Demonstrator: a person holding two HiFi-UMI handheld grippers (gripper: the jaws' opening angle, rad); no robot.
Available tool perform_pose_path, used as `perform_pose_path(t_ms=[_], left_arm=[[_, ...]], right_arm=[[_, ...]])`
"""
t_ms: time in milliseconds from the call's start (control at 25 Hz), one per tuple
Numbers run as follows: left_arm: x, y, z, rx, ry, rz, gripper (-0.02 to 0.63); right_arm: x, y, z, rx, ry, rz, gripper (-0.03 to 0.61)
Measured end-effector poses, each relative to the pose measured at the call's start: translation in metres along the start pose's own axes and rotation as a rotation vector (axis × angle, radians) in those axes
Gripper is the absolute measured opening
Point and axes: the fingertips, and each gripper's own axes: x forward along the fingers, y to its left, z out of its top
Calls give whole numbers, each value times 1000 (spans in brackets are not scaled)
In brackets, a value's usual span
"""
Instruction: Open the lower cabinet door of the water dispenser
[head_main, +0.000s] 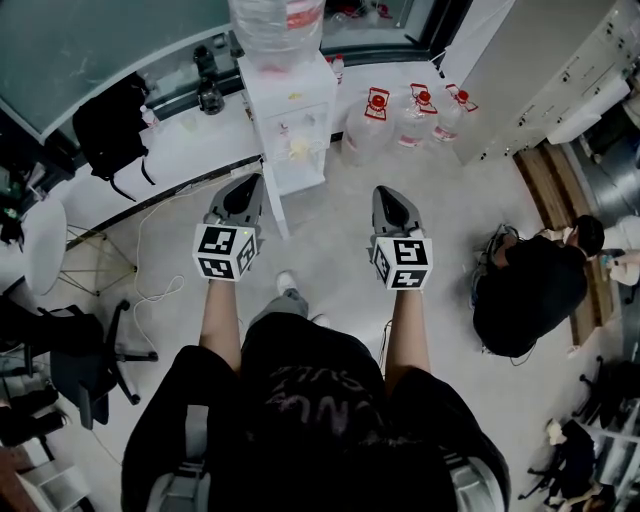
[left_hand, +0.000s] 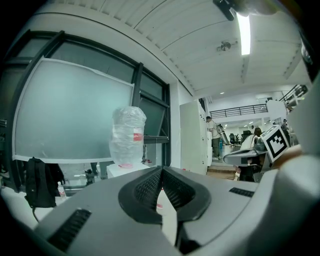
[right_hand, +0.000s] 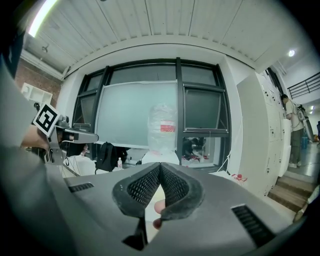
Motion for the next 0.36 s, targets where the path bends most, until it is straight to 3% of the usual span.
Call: perform_pose_path(t_ms=[360], left_arm=[[8, -2, 3, -7, -12, -3, 12]], right_arm=[[2, -11, -2, -15, 3, -11, 14]])
